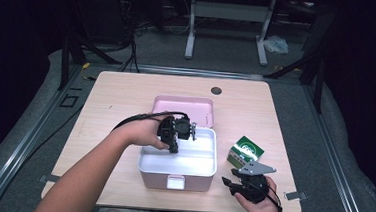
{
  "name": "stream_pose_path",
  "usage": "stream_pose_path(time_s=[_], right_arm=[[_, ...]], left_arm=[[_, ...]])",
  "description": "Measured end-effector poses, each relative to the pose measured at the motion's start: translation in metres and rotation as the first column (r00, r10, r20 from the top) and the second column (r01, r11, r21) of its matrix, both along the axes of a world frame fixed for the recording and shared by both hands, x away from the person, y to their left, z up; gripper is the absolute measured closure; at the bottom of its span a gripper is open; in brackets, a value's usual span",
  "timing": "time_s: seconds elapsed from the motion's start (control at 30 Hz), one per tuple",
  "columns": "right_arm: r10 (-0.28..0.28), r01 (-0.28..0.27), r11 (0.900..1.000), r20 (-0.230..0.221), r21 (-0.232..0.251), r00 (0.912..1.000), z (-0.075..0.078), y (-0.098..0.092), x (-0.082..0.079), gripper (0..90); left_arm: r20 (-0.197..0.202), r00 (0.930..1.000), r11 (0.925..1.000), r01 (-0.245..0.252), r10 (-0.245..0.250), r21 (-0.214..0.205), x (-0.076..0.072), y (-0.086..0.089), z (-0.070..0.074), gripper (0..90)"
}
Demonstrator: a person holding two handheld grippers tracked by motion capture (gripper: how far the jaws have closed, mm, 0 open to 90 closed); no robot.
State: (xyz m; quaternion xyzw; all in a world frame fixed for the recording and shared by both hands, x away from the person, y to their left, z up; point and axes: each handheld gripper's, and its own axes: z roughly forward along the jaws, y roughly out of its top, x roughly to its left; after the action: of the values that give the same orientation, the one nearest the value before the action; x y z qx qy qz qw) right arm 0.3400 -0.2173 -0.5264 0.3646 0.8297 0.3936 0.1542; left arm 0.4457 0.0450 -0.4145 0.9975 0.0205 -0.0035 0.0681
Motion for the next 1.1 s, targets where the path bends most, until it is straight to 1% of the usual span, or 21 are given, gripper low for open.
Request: stream_pose_path(time_s=[0.13,0.27,0.3,0.47,0.57,0.73,0.93,1.1], right_arm=[[0.0,0.0,1.0,0.0,0.001,1.0,0.0,0.0,0.0,51.8],[0.0,0.0,1.0,0.0,0.0,1.0,0.0,0.0,0.0,51.8],[0.0,0.0,1.0,-0.003,0.0,1.0,0.0,0.0,0.0,51.8],[-0.002,0.002,1.0,-0.004,-0.003,1.0,0.0,0.001,0.0,51.8],[-0.001,0.001,1.0,-0.002,0.002,1.0,0.0,0.001,0.0,51.8],[-0.005,0.005,1.0,-0.001,-0.002,1.0,0.0,0.001,-0.001,51.8],[-0.004,0.004,1.0,0.002,0.004,1.0,0.0,0.0,-0.001,51.7],[-0.008,0.008,1.0,0.0,0.002,1.0,0.0,0.0,-0.001,51.7]], left_arm=[[0.012,0.9999,1.0,-0.003,0.003,-0.001,0.0,0.001,0.004,89.1],[0.011,0.9999,1.0,-0.004,0.004,-0.008,-0.001,0.002,0.009,89.2],[0.008,0.9999,0.9998,-0.009,0.009,-0.017,-0.001,0.003,0.009,89.1],[0.006,1.0,0.9998,-0.003,0.003,-0.019,-0.003,0.004,0.014,89.1],[0.017,0.9999,0.9997,-0.001,0.001,-0.024,-0.005,0.006,0.02,89.1],[0.013,0.9999,0.9993,-0.005,0.006,-0.038,-0.007,0.01,0.027,89.1],[0.024,0.9996,0.9983,-0.014,0.015,-0.056,-0.008,0.018,0.034,89.1],[0.033,0.9988,0.9975,-0.034,0.036,-0.063,-0.009,0.031,0.041,89.1]])
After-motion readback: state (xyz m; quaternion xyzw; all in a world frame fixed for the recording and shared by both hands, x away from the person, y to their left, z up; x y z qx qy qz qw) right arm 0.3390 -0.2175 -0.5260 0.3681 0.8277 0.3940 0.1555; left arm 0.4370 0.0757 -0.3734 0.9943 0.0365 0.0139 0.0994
